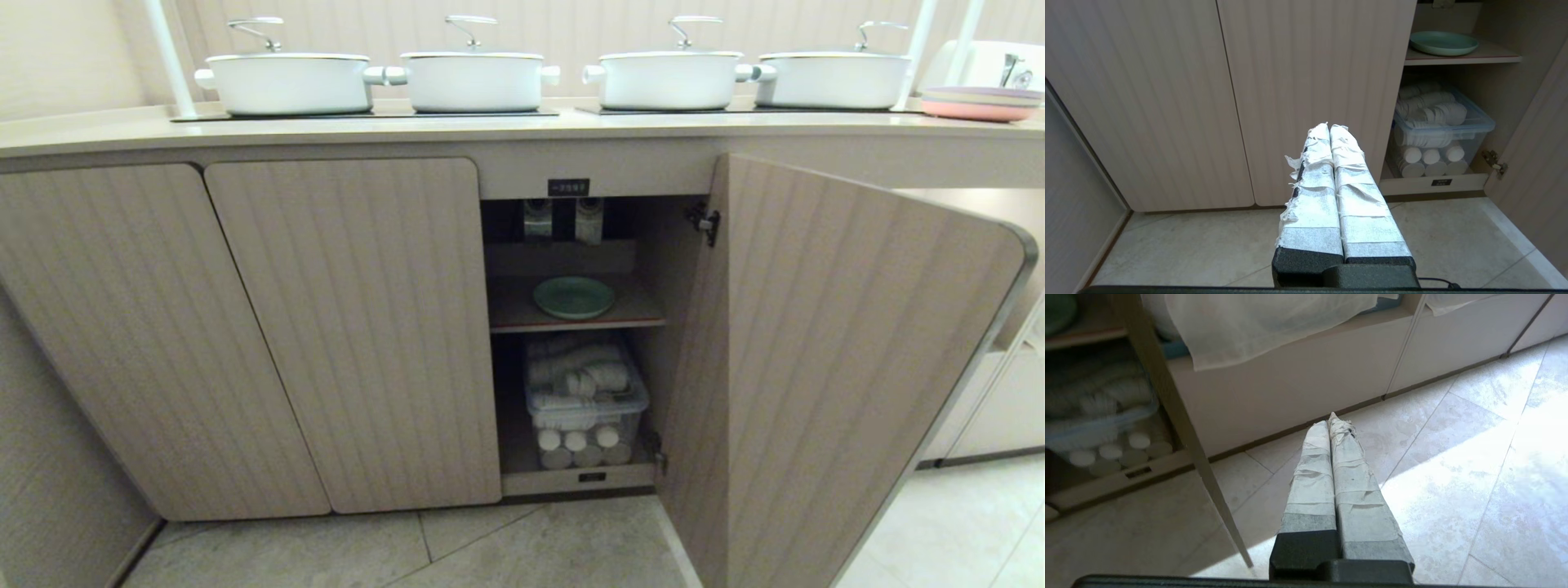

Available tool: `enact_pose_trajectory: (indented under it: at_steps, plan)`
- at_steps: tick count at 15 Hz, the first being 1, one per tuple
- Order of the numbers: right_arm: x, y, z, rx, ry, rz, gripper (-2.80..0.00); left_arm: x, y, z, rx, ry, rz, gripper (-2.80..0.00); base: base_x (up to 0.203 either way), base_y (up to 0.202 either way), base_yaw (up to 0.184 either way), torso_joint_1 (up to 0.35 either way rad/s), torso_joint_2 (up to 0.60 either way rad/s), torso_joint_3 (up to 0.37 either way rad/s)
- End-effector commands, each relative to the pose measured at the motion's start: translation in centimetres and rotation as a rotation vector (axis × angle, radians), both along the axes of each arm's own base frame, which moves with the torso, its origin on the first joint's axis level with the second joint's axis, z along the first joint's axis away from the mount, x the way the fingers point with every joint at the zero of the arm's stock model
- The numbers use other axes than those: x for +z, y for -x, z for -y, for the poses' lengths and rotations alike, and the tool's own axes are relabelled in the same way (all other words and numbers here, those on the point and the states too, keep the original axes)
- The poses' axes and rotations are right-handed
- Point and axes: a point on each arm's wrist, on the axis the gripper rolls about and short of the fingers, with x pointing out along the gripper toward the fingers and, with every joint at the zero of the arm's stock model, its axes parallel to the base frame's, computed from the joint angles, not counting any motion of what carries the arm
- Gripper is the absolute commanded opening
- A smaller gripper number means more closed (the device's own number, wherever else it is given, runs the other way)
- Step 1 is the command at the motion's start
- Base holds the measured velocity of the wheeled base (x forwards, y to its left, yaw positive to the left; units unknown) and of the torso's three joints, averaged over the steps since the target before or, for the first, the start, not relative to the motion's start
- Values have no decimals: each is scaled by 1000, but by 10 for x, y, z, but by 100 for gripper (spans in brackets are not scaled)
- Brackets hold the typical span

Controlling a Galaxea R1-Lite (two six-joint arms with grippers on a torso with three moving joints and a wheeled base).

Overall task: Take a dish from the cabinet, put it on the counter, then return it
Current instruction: Close the cabinet door

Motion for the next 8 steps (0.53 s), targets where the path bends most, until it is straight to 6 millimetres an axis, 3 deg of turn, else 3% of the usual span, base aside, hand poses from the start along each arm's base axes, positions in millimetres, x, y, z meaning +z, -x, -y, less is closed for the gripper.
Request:
enact_pose_trajectory:
  at_steps: [1, 5, 8]
  plan:
    - [12, -26, 8, -18, -50, -45, -280, 0, 0, 0, 0, 1, 0, -280, 0, 0, 0, 0, 0, 0]
    - [42, -57, 18, -64, -206, 34, -280, 0, 0, 0, 0, 0, 1, -280, 0, 0, 0, 0, 0, 0]
    - [48, -71, 26, -120, -344, 2, -280, 0, 0, 0, 0, 1, 1, -280, 0, 0, 0, 0, 0, 0]
